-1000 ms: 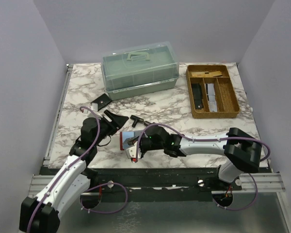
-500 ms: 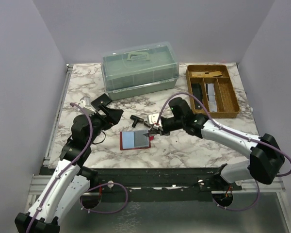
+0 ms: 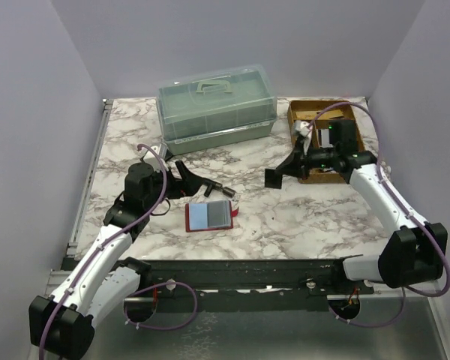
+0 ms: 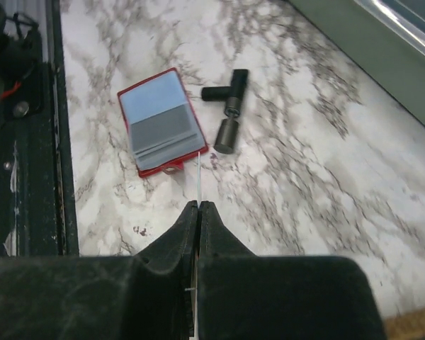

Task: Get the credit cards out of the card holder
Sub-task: Place the credit card in the storage box.

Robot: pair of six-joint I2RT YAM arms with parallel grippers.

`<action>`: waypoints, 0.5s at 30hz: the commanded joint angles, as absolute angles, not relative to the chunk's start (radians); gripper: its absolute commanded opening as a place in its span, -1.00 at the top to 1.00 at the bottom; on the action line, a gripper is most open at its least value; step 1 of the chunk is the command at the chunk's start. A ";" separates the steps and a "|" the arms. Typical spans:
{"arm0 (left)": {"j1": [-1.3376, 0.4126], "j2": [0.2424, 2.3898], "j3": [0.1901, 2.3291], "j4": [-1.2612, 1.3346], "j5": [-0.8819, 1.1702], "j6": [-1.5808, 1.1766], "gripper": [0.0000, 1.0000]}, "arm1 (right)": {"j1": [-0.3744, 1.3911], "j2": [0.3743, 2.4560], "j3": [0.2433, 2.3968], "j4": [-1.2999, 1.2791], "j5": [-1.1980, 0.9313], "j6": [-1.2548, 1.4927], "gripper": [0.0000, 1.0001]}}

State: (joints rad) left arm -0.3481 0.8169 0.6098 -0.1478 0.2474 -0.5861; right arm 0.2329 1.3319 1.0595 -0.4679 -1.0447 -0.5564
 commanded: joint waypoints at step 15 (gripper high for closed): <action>-0.342 0.790 0.617 -0.172 0.262 -0.454 -0.84 | -0.228 1.708 1.593 -0.756 -1.035 -0.554 1.00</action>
State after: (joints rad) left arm -0.3477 0.8162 0.6094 -0.1658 0.2653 -0.4786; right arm -0.2085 1.6192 1.4815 -0.6167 -1.0985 -0.4835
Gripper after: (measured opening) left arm 0.914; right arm 0.006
